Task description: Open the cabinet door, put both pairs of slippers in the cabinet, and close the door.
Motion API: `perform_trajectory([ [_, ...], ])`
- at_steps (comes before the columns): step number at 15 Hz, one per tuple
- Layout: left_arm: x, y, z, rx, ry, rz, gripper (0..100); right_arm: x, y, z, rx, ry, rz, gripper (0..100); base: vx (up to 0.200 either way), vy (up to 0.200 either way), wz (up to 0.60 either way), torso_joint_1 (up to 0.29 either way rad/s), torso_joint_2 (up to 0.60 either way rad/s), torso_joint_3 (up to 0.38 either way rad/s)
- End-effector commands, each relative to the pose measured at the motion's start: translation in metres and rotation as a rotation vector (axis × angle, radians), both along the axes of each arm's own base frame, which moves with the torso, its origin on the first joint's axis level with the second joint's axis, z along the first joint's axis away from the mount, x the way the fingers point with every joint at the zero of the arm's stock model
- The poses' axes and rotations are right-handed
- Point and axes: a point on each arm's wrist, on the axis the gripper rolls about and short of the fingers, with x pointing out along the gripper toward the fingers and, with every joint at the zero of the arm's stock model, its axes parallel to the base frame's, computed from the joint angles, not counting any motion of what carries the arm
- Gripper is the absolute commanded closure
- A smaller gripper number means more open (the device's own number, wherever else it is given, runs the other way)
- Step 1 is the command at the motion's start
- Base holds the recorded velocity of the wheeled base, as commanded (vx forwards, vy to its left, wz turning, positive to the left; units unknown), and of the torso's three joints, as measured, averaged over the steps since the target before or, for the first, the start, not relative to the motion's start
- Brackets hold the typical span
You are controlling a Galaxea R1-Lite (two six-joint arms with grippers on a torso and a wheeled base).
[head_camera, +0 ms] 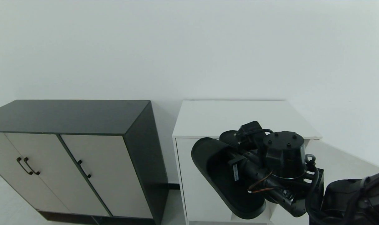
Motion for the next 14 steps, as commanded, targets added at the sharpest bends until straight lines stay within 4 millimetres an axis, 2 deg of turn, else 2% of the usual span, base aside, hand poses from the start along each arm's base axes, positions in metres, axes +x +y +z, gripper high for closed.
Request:
perform_trajectory([
  [1, 0.0, 0.0, 0.0001, 0.0, -0.001, 0.001, 100, 0.0009, 0.0002, -0.002, -0.005, 0.004, -0.003, 100, 0.0, -0.2, 0.0, 0.017, 0.01, -0.002],
  [13, 0.0, 0.0, 0.0003, 0.0, -0.003, 0.001, 100, 0.0007, 0.0, -0.004, -0.004, 0.009, -0.003, 100, 0.0, -0.2, 0.0, 0.002, 0.0, 0.002],
  [14, 0.0, 0.0, 0.0001, -0.003, -0.001, 0.001, 100, 0.0011, -0.0003, -0.0063, -0.01, 0.015, -0.004, 100, 0.0, 0.0, 0.0, 0.0, 0.0, 0.0],
])
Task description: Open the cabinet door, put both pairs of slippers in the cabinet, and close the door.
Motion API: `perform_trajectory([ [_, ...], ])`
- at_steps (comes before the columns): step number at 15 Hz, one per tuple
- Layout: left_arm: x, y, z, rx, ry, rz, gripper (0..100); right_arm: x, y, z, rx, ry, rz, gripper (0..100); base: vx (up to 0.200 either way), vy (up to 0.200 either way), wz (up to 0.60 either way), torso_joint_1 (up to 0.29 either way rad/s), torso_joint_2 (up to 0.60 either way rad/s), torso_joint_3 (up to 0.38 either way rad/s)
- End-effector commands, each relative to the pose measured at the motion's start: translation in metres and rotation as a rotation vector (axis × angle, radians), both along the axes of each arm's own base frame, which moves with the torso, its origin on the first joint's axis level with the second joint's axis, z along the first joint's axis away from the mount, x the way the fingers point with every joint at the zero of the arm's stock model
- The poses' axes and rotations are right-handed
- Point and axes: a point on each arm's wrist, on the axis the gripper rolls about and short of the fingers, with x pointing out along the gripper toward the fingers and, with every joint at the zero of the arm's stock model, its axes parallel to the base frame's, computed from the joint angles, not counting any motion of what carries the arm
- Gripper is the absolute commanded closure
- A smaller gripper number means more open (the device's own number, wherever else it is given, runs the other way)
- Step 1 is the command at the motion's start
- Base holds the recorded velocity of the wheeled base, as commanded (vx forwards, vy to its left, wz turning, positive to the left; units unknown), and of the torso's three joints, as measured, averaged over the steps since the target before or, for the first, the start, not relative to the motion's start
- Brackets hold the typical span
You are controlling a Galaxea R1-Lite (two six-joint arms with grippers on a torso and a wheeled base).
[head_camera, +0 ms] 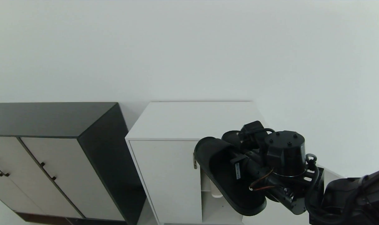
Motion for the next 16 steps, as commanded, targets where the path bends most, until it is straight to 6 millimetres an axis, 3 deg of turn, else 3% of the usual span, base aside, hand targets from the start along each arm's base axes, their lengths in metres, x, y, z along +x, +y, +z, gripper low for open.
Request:
perform_trajectory([
  [1, 0.0, 0.0, 0.0, -0.001, -0.001, 0.0, 100, 0.0013, 0.0001, -0.0024, -0.001, 0.001, -0.003, 100, 0.0, 0.0, 0.0, 0.0, 0.0, 0.0],
  [16, 0.0, 0.0, 0.0002, -0.001, -0.002, 0.0, 100, 0.0054, -0.0064, -0.007, 0.017, -0.014, -0.026, 100, 0.0, 0.0, 0.0, 0.0, 0.0, 0.0],
])
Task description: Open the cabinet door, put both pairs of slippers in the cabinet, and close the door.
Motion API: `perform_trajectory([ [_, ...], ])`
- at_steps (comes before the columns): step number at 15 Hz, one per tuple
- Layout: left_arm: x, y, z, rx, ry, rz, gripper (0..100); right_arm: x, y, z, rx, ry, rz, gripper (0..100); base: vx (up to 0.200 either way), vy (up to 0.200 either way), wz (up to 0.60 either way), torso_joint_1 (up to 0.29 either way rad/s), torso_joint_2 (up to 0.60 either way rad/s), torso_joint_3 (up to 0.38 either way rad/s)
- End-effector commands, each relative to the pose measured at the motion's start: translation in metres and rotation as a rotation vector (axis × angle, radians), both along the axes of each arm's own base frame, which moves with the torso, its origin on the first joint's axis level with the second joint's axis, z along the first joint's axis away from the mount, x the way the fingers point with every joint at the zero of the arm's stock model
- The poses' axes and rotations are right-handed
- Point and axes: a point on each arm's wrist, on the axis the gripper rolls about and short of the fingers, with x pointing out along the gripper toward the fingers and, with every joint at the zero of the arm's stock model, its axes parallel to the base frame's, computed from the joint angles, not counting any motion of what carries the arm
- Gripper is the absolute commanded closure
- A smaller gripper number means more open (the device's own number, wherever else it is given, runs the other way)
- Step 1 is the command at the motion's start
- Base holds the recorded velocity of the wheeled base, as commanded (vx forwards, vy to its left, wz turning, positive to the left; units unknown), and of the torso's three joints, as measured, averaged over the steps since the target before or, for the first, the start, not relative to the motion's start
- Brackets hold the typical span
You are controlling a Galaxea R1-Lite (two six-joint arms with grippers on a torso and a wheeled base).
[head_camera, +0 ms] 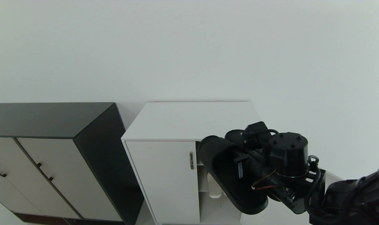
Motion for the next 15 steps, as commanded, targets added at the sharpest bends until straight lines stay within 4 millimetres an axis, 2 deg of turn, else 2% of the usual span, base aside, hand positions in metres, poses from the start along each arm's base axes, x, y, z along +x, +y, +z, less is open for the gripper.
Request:
perform_trajectory([
  [1, 0.0, 0.0, -0.0001, 0.0, 0.001, 0.0, 100, 0.0005, 0.0, -0.002, -0.004, 0.005, 0.0, 100, 0.0, 0.0, 0.0, 0.0, 0.0, 0.0],
  [3, 0.0, 0.0, -0.0001, 0.0, 0.001, 0.0, 100, 0.0003, -0.0001, -0.0022, -0.003, 0.005, 0.002, 100, 0.0, 0.0, 0.0, -0.018, 0.04, 0.031],
  [7, 0.0, 0.0, -0.0001, 0.0, 0.001, 0.0, 100, -0.0001, 0.0, -0.0017, -0.004, 0.003, 0.002, 100, 0.0, 0.0, 0.0, -0.156, 0.36, 0.193],
  [10, 0.0, 0.0, -0.0001, 0.0, 0.001, 0.0, 100, -0.0066, -0.0026, -0.0002, -0.006, 0.003, 0.007, 100, 0.0, 0.0, 0.0, -0.211, 0.49, 0.273],
  [15, 0.0, 0.0, -0.0001, 0.0, 0.001, 0.0, 100, -0.0055, -0.0014, -0.005, -0.017, 0.014, 0.007, 100, 0.0, 0.0, 0.0, -0.233, 0.55, 0.31],
])
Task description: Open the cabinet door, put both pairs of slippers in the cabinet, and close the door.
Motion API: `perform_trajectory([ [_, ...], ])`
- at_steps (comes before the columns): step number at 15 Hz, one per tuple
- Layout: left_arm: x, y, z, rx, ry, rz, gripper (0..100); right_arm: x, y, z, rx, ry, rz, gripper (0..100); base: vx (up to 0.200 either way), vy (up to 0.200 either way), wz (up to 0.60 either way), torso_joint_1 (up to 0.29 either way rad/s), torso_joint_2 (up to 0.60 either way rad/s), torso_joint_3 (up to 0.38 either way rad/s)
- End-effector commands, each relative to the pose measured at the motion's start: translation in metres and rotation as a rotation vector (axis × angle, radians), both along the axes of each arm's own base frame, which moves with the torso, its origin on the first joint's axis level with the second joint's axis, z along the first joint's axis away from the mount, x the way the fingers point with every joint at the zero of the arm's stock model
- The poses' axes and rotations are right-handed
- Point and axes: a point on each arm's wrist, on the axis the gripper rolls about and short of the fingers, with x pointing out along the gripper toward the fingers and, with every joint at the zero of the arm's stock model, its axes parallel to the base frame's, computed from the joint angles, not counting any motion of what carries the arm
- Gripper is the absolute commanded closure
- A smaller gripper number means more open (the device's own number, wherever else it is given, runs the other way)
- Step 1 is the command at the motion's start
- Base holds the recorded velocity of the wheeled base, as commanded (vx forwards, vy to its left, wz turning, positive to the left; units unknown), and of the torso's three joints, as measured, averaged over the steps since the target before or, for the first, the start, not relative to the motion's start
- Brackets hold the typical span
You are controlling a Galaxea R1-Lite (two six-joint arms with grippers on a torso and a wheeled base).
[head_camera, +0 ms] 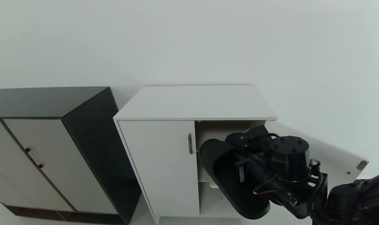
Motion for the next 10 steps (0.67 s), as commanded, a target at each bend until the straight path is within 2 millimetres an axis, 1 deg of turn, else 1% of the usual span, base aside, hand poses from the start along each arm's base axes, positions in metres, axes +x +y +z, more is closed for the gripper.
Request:
perform_trajectory([
  [1, 0.0, 0.0, 0.0, 0.0, 0.0, 0.0, 100, 0.0, 0.0002, -0.0006, -0.001, 0.001, 0.0, 100, 0.0, 0.0, 0.0, -0.217, 0.53, 0.315],
  [5, 0.0, 0.0, 0.0, 0.0, 0.0, 0.0, 100, 0.0, 0.0002, -0.0006, -0.001, 0.002, 0.002, 100, 0.0, 0.0, 0.0, -0.201, 0.52, 0.314],
  [10, 0.0, 0.0, 0.0, 0.0, 0.0, 0.0, 100, 0.0003, -0.0002, -0.0006, -0.001, 0.002, 0.0, 100, 0.0, 0.0, 0.0, -0.174, 0.49, 0.314],
])
